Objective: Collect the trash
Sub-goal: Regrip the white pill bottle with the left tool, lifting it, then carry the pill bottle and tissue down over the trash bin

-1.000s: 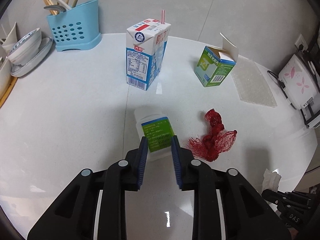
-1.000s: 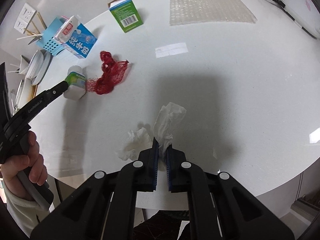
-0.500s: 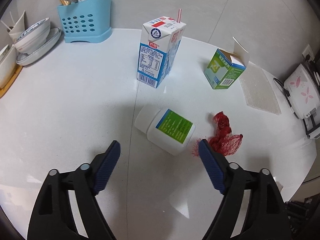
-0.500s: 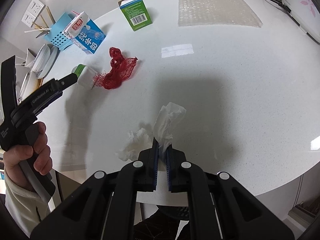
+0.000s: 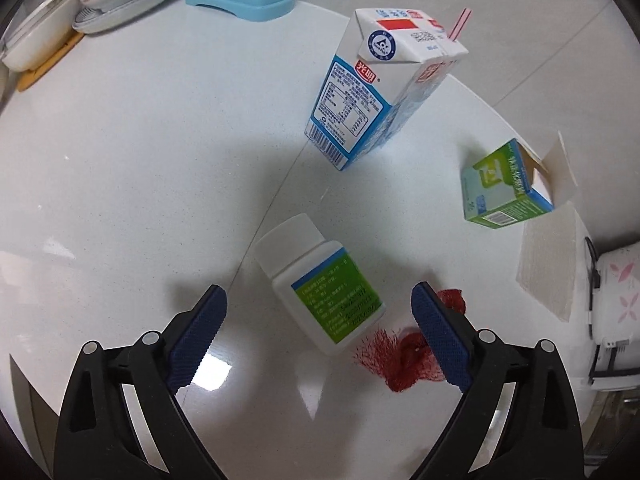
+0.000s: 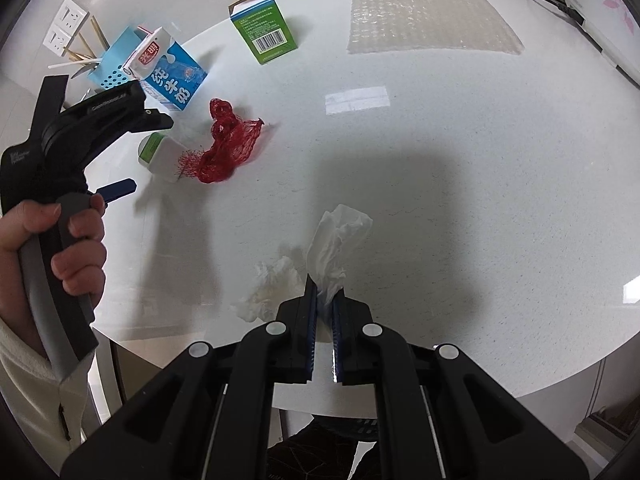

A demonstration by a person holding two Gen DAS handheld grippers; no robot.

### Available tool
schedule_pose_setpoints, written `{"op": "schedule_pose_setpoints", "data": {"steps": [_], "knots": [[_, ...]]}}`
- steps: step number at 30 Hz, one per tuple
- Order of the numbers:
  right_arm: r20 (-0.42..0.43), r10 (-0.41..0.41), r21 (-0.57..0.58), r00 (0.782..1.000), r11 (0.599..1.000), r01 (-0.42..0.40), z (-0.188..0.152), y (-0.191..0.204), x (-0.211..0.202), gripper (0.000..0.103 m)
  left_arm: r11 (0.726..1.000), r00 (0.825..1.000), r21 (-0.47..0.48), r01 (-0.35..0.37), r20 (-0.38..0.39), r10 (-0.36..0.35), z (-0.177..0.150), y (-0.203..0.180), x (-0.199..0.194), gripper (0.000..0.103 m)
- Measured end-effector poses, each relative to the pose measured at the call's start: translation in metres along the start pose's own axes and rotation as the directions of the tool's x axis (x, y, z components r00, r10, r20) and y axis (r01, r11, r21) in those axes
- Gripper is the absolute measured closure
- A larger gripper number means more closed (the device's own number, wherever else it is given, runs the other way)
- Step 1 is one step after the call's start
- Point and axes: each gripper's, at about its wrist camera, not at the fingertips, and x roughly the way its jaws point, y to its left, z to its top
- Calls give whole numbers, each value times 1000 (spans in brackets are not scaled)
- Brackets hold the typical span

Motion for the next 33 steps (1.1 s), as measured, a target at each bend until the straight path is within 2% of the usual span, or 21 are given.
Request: {"op": "schedule_pose_setpoints", "data": {"steps": [2,8,12,18,27,33], "knots": [[0,3,2,1000,1000,-3,1,-2,0,97,1000,1000,-8,-4,-19,4,1,-2,5,15],[0,8,-2,1000,1000,-8,3,-3,-1,97,999,998,27,-34,-61,35,-3,-5,18,48],[7,7,-7,1000,1000,-7,3,-2,-3,97,997,998,65,-40,-37,42,-6,-7,11,57],[21,6,-10,1000,1000,-6,2,4,-8,97,992,1000,122,-11,-5,11,-17,-5,-8,62],[52,-18,-25,998,999,19,-9,18,-20,97,979,1000,202,26,8,-28,-41,9,-37,62],[73,-7,-48,997,999,10,-12,22,-32,97,966,998,256,34,49,-48,-64,15,-58,62]]}}
